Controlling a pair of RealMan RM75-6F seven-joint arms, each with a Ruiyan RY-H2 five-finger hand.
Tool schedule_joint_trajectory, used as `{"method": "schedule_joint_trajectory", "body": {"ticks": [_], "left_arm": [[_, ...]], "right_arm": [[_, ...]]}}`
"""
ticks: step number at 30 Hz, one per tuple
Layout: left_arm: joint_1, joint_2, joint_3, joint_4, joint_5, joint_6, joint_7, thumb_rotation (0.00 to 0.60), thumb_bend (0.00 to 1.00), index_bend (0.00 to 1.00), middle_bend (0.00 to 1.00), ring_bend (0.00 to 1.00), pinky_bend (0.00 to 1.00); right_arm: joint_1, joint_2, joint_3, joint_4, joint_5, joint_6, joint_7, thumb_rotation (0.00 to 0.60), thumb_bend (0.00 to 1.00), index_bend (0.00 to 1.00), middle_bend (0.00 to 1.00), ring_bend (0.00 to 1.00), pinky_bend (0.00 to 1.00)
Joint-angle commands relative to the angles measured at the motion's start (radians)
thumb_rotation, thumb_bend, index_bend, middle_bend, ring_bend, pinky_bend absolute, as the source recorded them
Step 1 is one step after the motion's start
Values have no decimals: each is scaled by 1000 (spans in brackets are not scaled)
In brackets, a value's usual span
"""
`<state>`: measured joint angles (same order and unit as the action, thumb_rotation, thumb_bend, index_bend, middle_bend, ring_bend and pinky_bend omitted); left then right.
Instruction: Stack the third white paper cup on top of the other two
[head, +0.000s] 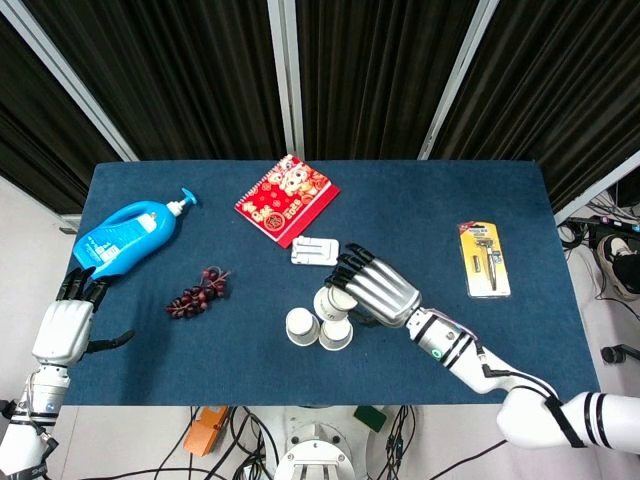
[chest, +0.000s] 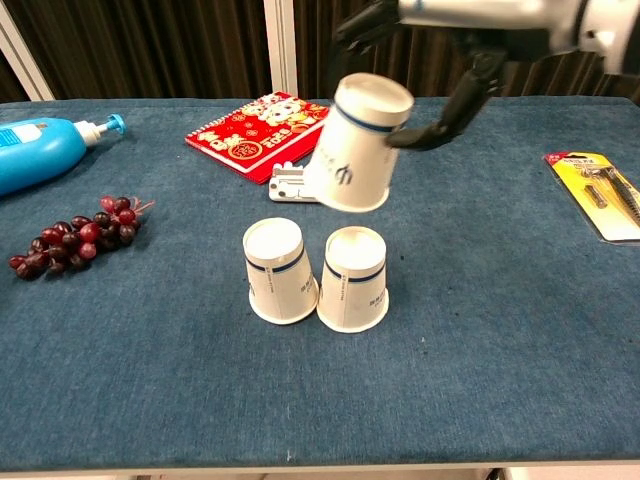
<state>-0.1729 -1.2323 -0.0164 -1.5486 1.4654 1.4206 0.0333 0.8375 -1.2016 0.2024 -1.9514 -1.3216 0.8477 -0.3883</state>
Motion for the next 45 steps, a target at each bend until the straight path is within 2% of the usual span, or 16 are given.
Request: {"method": "schedule_joint_trajectory", "body": {"ticks": [1,7,20,39,42,45], "left_arm": [[6,-5,0,13,-2,1,-12,507,142,166,206,60,29],[12,-15,-1,34,-2,1,-32,508,142,166,206,59,29],[15,-23,-6,52,-3,-9,-48,507,142,166,206,59,29],[18,-35,-16,65,-8,-13,-51,499,142,166,206,59,29],[20,-36,-22,69,-12,-8,-56,496,142,166,206,59,29],[23,-31,-32,78,-19,2,-69,497,142,166,206,59,29]], "right_arm": [[48,-47,1,-8,55,-35,-90,600,485,482,425,243,159],[91,-95,-16,-20,114,-27,-203,600,485,477,425,242,159],[122,-109,-54,-45,169,8,-277,600,485,425,425,207,159],[133,-103,-93,-52,177,38,-276,600,485,241,310,105,128],[110,-79,-96,-72,158,76,-261,600,485,165,268,80,116],[34,-29,-109,-92,111,175,-202,600,485,126,237,67,113]]}}
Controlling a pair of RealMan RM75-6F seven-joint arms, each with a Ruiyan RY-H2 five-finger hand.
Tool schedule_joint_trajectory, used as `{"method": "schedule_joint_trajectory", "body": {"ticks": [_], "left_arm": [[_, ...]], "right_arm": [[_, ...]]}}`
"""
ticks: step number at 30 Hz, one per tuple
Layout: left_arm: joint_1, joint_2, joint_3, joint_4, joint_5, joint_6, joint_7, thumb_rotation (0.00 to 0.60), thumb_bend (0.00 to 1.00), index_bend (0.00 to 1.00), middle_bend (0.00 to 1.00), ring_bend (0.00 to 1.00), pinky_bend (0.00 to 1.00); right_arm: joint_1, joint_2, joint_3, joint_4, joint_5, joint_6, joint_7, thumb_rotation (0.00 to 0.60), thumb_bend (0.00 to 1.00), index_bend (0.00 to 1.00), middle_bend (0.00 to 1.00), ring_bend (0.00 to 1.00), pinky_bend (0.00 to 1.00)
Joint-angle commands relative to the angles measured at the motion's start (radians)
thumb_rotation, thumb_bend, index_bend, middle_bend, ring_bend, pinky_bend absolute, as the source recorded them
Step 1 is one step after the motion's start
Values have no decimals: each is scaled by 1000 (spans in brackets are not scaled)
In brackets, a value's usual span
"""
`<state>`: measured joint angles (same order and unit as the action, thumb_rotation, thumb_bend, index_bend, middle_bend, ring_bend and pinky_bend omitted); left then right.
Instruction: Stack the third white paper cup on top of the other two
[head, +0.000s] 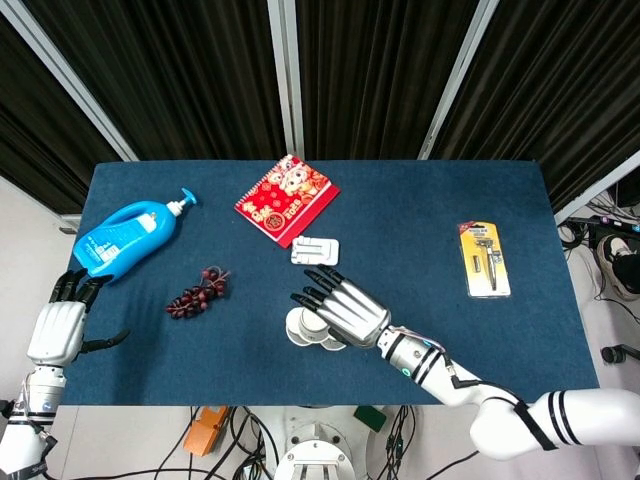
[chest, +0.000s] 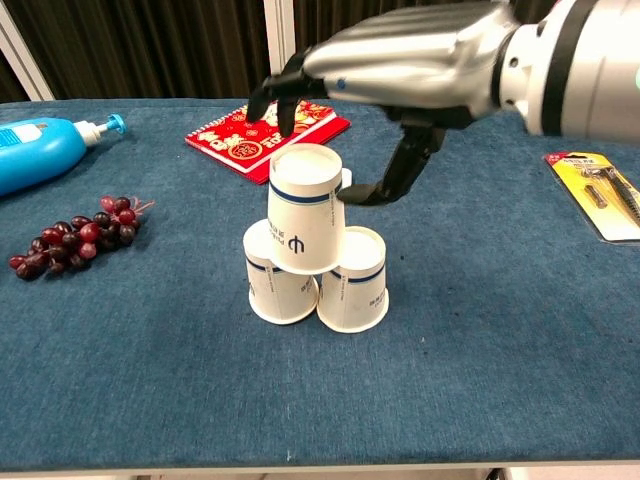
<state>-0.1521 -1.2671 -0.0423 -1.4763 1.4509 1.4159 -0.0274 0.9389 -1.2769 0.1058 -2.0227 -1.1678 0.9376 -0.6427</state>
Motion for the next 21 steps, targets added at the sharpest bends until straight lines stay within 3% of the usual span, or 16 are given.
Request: {"method": "schedule_joint_trajectory", "body": {"ticks": [1,7,13,16,21], "left_arm": [[4,6,-12,12,-8,12,-14,497,142,166,206,59,29],[12,24,-36,36,-26,36,-25,497,142,166,206,59,29],[26,48,-33,30,-22,53,-14,499,142,166,206,58,29],[37,58,-34,24,-25,63,-25,498,142,166,206,56,26],[45,75,-21,8,-22,55,-21,503,142,166,206,52,21]], "right_arm": [[-110,73,-25,-21,-65,134,84,600,483,119,228,64,113],[-356,210,-119,41,-159,373,319,600,435,92,203,50,103],[-576,258,-198,181,-208,553,547,600,376,50,175,27,85],[-649,252,-213,244,-212,596,636,600,280,40,170,22,82],[-701,239,-208,310,-223,603,716,600,250,40,168,20,80]]}}
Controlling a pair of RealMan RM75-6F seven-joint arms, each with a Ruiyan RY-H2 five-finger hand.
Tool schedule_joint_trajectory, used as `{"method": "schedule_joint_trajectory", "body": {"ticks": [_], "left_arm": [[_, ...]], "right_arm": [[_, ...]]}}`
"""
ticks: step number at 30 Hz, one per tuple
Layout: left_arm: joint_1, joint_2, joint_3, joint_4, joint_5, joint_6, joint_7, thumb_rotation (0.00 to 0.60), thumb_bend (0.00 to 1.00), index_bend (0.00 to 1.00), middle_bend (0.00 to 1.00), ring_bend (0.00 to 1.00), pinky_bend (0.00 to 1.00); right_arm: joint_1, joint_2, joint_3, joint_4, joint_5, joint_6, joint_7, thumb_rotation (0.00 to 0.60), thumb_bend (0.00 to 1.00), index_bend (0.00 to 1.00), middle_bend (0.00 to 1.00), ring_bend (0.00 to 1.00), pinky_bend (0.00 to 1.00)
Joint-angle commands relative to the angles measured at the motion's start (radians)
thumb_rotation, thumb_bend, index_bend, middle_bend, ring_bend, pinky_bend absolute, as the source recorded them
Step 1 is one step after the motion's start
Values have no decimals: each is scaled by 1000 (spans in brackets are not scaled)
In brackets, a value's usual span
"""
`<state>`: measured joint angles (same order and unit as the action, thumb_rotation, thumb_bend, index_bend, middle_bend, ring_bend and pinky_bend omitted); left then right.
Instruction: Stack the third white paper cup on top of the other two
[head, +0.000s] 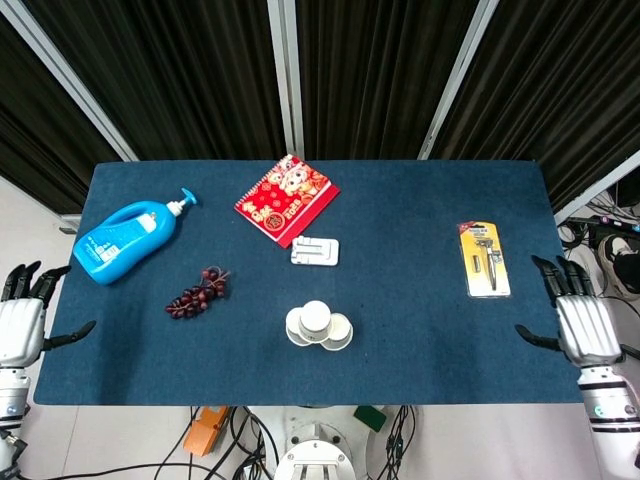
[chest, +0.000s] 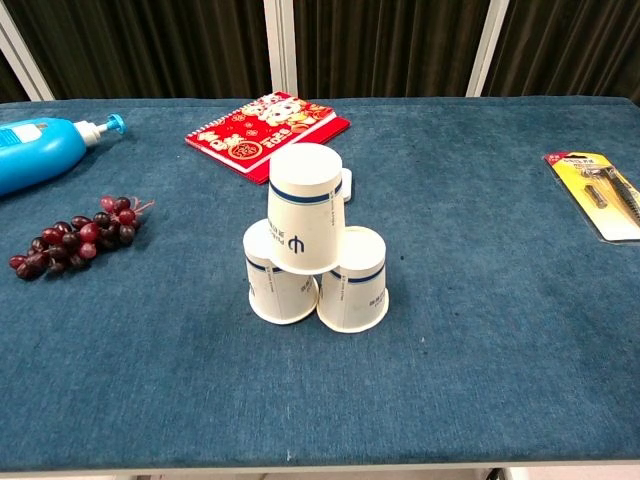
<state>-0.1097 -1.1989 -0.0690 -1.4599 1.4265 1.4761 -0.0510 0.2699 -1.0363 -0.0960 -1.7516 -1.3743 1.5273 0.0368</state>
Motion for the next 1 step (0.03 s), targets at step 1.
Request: {"method": "schedule_joint_trajectory", "body": {"ticks": [1], "left_arm": [[6,8,9,-15,2,-5,8,505,142,166,206,51,21]], "right_arm": [[-38,-6,-1,50,-24,14,46,600,250,40,167,19,79]]}}
